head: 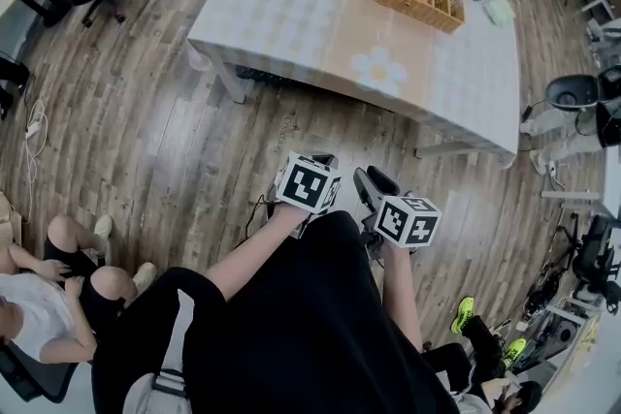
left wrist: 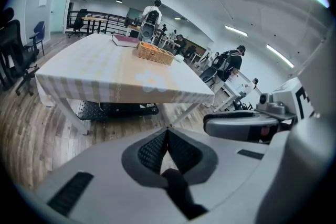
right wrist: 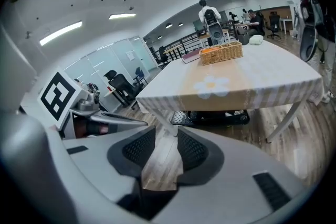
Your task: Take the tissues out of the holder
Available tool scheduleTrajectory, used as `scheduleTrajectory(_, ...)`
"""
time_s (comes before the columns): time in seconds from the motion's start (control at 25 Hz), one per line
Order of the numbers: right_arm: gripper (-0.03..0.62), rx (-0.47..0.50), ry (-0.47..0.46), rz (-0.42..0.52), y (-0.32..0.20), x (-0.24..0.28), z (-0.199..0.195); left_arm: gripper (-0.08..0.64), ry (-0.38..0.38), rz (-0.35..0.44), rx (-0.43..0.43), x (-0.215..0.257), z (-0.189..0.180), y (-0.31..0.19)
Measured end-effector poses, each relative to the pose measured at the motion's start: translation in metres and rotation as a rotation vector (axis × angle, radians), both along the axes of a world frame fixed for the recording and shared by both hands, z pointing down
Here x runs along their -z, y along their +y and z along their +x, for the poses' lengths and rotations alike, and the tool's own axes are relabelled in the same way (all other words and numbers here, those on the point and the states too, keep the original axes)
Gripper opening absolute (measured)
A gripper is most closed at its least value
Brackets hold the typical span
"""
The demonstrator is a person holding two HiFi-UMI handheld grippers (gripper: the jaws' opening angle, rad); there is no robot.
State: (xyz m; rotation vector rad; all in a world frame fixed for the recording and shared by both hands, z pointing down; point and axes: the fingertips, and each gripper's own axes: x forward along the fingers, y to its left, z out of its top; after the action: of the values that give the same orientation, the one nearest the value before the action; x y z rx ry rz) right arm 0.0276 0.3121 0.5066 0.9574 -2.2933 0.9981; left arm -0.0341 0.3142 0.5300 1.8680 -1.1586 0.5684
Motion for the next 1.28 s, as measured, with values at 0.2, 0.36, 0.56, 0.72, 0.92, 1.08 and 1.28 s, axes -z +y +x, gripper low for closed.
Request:
scheduleTrajectory(0.2,0.127,-0.049,0.006,0.009,-0.013,0.005,0.012,0.000,0.017,-0.010,-0.040,-0.002,0.012,-0.016)
scheduleTrajectory(0.36,0.127,-0.068,-0.005,-0.004,-0.027,-0.003,0.018,0.000,0.006,-0.028,-0.060,-0.007,0.019,-0.029)
scheduleTrajectory(0.56,0.127,-0.035,-0.013,-0.001,-0.062,-0.009,0.012,0.000,-0.015,-0.049,-0.060,-0.015,0.019,-0.056)
scheduleTrajectory(0.72,0.127,-0.013,-0.022,0.026,-0.098,-0.004,0.009,0.000,-0.025,-0.052,-0.045,-0.014,0.018,-0.089)
scheduleTrajectory(0.92,0.128,0.023,0.026,0.017,-0.134,-0.016,0.019,0.000,-0.043,-0.070,-0.049,-0.015,0.024,-0.130)
scheduleTrajectory(1.08,0.127,0.019,0.007,0.030,-0.171,-0.013,0.026,0.000,-0.064,-0.072,-0.065,-0.014,0.032,-0.164)
scheduleTrajectory(1.28,0.127,0.020,-0.025,0.055,-0.215,-0.005,0.034,0.000,-0.083,-0.064,-0.073,-0.008,0.043,-0.208)
